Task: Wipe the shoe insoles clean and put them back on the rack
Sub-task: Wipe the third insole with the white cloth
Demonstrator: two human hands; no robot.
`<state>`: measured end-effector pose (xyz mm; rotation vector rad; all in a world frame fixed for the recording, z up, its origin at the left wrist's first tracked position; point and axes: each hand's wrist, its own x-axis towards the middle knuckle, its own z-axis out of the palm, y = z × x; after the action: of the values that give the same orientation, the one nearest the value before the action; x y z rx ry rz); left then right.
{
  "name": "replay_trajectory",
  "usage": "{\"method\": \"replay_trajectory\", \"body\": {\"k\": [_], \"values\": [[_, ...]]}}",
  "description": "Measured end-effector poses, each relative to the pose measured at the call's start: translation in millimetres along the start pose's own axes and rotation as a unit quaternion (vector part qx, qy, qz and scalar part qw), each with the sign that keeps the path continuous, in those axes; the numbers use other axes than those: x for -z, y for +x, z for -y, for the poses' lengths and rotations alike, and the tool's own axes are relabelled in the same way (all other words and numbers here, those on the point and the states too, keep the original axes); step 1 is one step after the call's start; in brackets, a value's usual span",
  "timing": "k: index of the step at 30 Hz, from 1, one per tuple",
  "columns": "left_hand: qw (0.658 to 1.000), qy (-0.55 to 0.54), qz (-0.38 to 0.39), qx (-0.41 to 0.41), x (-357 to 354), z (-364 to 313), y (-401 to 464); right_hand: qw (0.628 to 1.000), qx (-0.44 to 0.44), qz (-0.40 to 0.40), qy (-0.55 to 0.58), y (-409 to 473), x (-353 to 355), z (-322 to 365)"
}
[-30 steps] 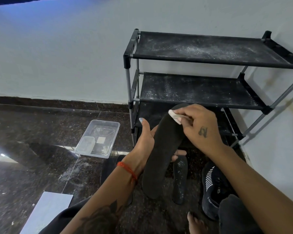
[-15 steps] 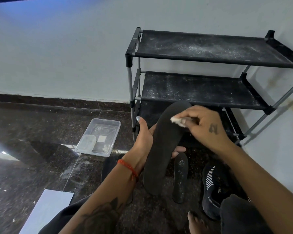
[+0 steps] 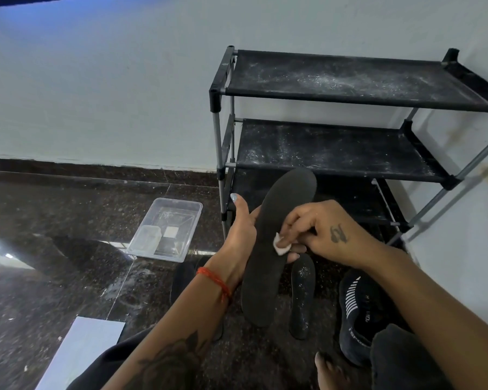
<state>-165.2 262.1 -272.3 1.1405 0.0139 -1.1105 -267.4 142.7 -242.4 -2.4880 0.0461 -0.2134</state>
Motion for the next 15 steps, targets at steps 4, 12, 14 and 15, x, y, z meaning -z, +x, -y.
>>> {"method": "replay_trajectory", "body": {"k": [4, 12, 14, 15], "values": [[0.999, 0.001, 0.03, 0.02, -1, -1, -2, 0.979, 0.0, -0.183, -0.086, 2, 5, -15], [1.0, 0.028, -0.005, -0.006, -1, 0, -2, 0.985, -0.084, -0.122, -0.09, 5, -11, -1], [0.999, 0.023, -0.027, -0.013, 2, -2, 2, 0.994, -0.077, -0.076, -0.027, 3, -10, 8], [0.999, 0.027, -0.036, -0.017, 4, -2, 5, 0.995, -0.081, -0.041, 0.031, 2, -8, 12]]}}
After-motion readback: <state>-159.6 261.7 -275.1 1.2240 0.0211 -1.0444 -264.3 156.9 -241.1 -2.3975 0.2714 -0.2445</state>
